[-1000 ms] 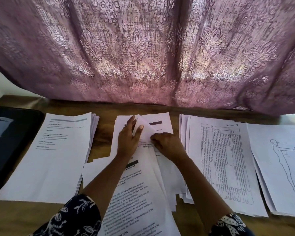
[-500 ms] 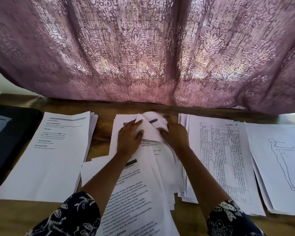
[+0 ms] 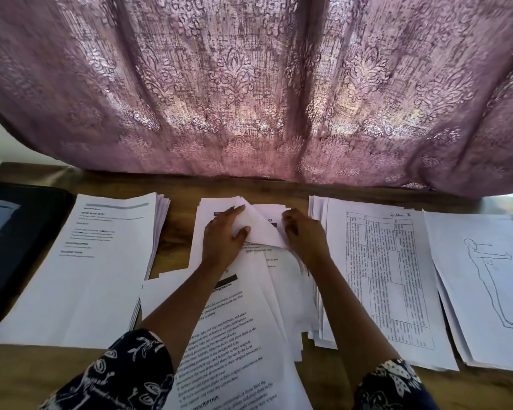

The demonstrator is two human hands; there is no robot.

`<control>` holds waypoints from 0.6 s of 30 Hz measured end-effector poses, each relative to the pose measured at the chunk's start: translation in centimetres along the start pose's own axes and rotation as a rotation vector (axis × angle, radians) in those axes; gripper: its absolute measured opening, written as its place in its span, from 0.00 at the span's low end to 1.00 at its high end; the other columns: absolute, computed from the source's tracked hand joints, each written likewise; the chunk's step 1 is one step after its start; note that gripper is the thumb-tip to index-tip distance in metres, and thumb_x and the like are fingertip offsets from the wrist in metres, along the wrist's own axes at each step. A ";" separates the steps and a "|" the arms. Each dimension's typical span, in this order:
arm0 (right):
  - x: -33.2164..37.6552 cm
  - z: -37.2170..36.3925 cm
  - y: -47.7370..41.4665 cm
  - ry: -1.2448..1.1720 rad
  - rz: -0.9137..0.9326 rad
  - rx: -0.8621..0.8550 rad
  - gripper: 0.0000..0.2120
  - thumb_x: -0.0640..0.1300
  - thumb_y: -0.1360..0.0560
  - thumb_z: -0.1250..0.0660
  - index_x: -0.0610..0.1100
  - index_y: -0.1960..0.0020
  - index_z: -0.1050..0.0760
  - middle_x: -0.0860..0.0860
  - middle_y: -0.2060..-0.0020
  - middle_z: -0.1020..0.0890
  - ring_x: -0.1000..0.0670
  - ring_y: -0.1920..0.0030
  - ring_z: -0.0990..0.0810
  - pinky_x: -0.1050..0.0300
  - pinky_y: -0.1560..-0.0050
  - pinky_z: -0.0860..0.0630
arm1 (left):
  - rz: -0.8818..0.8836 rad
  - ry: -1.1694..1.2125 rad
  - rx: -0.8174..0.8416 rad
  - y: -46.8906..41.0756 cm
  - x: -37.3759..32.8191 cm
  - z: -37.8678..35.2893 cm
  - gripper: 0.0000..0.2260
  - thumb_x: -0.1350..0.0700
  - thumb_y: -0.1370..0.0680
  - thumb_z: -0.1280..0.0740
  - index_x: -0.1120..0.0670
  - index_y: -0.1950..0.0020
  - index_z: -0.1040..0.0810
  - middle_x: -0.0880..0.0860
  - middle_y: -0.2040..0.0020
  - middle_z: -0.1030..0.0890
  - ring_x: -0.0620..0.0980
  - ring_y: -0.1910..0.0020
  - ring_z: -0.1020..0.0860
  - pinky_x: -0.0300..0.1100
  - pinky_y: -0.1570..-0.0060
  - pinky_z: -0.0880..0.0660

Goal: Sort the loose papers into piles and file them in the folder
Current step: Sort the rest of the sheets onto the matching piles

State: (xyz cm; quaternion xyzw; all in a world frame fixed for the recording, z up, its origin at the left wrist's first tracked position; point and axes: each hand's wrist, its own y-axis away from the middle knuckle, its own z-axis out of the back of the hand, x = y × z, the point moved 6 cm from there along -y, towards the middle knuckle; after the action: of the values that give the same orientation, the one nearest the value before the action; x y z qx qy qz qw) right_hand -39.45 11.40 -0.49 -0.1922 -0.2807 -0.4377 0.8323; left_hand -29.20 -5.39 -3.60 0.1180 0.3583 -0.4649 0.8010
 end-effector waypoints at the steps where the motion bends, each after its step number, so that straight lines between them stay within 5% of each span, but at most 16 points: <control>1: -0.4 0.1 -0.5 0.057 -0.012 0.020 0.15 0.43 0.22 0.37 0.45 0.35 0.26 0.45 0.42 0.19 0.43 0.44 0.21 0.55 0.44 0.27 | -0.003 -0.001 -0.001 0.0 0.1 0.0 0.24 0.48 0.22 0.33 0.51 0.28 0.30 0.54 0.30 0.27 0.56 0.32 0.29 0.56 0.29 0.37; 5: -0.8 -1.3 -1.0 0.230 0.093 0.198 0.25 0.50 0.22 0.36 0.43 0.28 0.34 0.44 0.33 0.26 0.42 0.34 0.28 0.52 0.35 0.33 | -0.005 -0.014 0.000 0.0 0.1 -0.1 0.23 0.49 0.22 0.33 0.52 0.28 0.30 0.55 0.30 0.27 0.56 0.32 0.29 0.57 0.29 0.37; 9: 0.0 -0.8 -0.8 0.254 0.174 0.124 0.27 0.49 0.23 0.34 0.43 0.27 0.36 0.46 0.39 0.21 0.40 0.38 0.24 0.50 0.38 0.30 | 0.002 -0.011 0.002 0.1 -0.1 0.1 0.23 0.50 0.22 0.33 0.52 0.28 0.30 0.55 0.29 0.28 0.57 0.31 0.30 0.57 0.28 0.37; 13: 0.6 0.1 -0.3 0.160 -0.017 0.043 0.26 0.52 0.25 0.31 0.45 0.31 0.35 0.45 0.52 0.17 0.40 0.48 0.20 0.50 0.50 0.25 | 0.046 0.085 -0.021 0.5 -0.2 0.7 0.20 0.51 0.21 0.34 0.52 0.29 0.29 0.55 0.29 0.28 0.56 0.31 0.31 0.52 0.29 0.39; 16: 0.4 -0.3 1.1 -0.071 -0.174 0.057 0.27 0.53 0.25 0.31 0.43 0.32 0.34 0.44 0.42 0.20 0.40 0.43 0.22 0.51 0.45 0.27 | 0.096 0.200 -0.034 0.7 -0.3 1.1 0.17 0.54 0.21 0.34 0.52 0.31 0.27 0.54 0.31 0.27 0.53 0.34 0.29 0.46 0.31 0.33; 18: 0.2 -0.6 2.0 -0.238 -0.227 0.019 0.24 0.49 0.25 0.30 0.43 0.33 0.32 0.44 0.43 0.19 0.41 0.44 0.21 0.51 0.45 0.26 | 0.143 0.281 -0.022 0.6 -0.4 1.5 0.16 0.57 0.21 0.34 0.52 0.33 0.25 0.53 0.34 0.26 0.51 0.36 0.28 0.32 0.38 0.32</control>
State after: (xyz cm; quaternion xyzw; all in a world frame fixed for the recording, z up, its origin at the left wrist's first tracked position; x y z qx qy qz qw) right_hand -37.49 12.03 -1.02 -0.2018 -0.4014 -0.5006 0.7400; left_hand -28.10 -5.57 -2.35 0.1985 0.4625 -0.3817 0.7752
